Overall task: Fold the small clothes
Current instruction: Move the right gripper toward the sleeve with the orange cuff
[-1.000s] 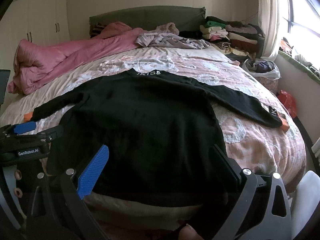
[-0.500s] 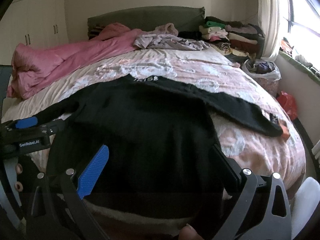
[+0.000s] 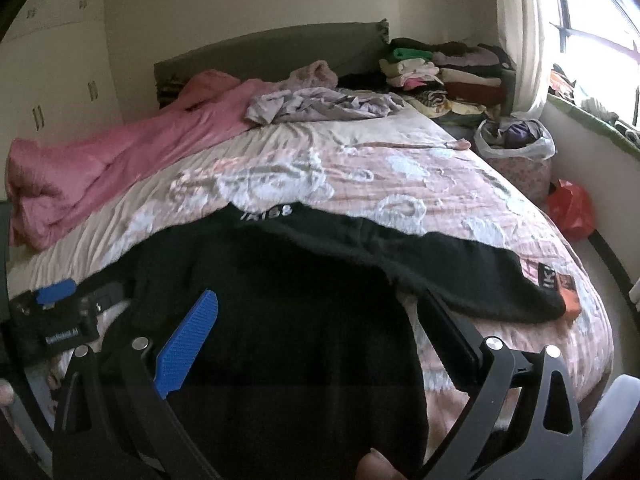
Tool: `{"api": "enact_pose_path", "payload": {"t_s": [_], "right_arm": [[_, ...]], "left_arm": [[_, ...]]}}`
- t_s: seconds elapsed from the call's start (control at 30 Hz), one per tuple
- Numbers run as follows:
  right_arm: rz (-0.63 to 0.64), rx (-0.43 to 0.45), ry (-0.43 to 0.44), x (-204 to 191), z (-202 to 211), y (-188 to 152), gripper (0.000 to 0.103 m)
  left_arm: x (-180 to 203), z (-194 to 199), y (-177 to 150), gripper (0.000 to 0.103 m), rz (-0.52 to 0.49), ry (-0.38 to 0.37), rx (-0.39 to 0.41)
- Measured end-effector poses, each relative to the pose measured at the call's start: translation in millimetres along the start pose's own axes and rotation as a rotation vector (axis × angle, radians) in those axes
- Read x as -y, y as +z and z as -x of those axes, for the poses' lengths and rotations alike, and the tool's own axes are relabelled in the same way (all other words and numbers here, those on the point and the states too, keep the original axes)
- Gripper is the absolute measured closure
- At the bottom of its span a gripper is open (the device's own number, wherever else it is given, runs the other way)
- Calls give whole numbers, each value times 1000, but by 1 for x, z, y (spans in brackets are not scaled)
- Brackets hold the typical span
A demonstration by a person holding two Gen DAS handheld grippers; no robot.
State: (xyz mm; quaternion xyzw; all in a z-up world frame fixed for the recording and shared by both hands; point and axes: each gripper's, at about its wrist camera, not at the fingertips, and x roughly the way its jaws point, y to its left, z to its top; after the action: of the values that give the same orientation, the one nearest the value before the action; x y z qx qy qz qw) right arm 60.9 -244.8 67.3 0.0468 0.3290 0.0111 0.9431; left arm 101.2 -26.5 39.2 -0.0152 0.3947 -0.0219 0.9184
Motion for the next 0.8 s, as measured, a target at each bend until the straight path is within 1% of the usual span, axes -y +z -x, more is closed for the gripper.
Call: {"api": "enact_pose_path", "payload": {"t_s": [0.13,0.43,0.67,0.8], "right_arm": [[-3,7,-13,5,-8,13,4],[-66,29,-36,29,-24,37,4],[-105,37,-94,54,-42,56,4],[-125,59,-142,69,-50,68,4]], "left_arm": [[10,-7,14,9,-13,0,9],[28,-25,41,9,-42,-9,16],[39,-46,58,9,-40,-12,5],[46,-62,70,9,-45,-12,0]]}}
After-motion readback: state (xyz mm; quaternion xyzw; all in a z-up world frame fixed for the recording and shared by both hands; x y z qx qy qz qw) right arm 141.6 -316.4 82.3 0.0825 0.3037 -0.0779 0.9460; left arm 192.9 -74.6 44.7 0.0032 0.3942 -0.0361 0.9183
